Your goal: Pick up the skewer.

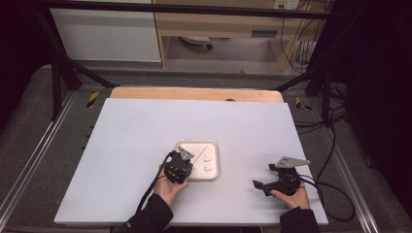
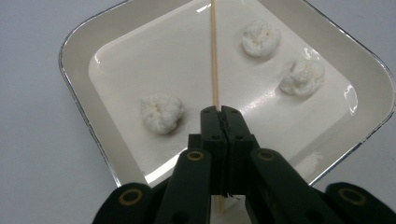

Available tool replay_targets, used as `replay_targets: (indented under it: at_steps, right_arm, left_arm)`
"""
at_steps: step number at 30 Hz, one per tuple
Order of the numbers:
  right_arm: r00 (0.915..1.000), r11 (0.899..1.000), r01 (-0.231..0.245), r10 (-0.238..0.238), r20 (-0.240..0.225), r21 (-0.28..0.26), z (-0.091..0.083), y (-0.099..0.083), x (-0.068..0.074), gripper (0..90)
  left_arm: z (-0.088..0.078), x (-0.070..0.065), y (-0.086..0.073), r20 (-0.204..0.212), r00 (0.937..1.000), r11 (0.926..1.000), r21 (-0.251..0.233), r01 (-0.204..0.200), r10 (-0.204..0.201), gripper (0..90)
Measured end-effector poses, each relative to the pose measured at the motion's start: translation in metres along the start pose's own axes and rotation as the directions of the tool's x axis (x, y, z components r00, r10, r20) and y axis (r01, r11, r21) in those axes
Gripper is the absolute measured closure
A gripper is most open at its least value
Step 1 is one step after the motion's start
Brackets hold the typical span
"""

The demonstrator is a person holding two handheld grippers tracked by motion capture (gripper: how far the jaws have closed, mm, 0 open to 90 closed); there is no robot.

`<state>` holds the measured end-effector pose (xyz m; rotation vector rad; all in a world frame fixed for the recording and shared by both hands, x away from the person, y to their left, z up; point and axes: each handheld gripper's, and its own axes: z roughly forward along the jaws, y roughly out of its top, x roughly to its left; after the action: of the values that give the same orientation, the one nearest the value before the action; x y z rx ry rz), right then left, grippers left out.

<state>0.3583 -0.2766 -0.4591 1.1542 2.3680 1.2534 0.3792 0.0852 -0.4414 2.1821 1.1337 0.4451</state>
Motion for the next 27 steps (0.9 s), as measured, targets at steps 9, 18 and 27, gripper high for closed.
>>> replay_targets:
  at_steps: [9, 18, 27]
  right_arm:
    - [1.0000, 1.000, -0.002, 0.002, -0.001, 0.003, 0.000, 0.000, 0.000, 0.8]
    - [1.0000, 1.000, 0.008, -0.008, 0.006, 0.001, 0.000, 0.001, 0.001, 0.8]
    - [0.9987, 0.999, 0.047, -0.046, 0.022, -0.016, 0.000, 0.009, 0.009, 0.7]
  left_arm:
    - [-0.009, 0.007, 0.000, 0.032, 0.9995, 0.9989, -0.047, -0.002, 0.004, 89.0]
    - [-0.025, 0.016, -0.003, 0.069, 0.9968, 0.9968, -0.071, -0.036, 0.041, 89.0]
    - [-0.037, 0.026, -0.004, 0.104, 0.9905, 0.9941, -0.069, -0.083, 0.090, 89.0]
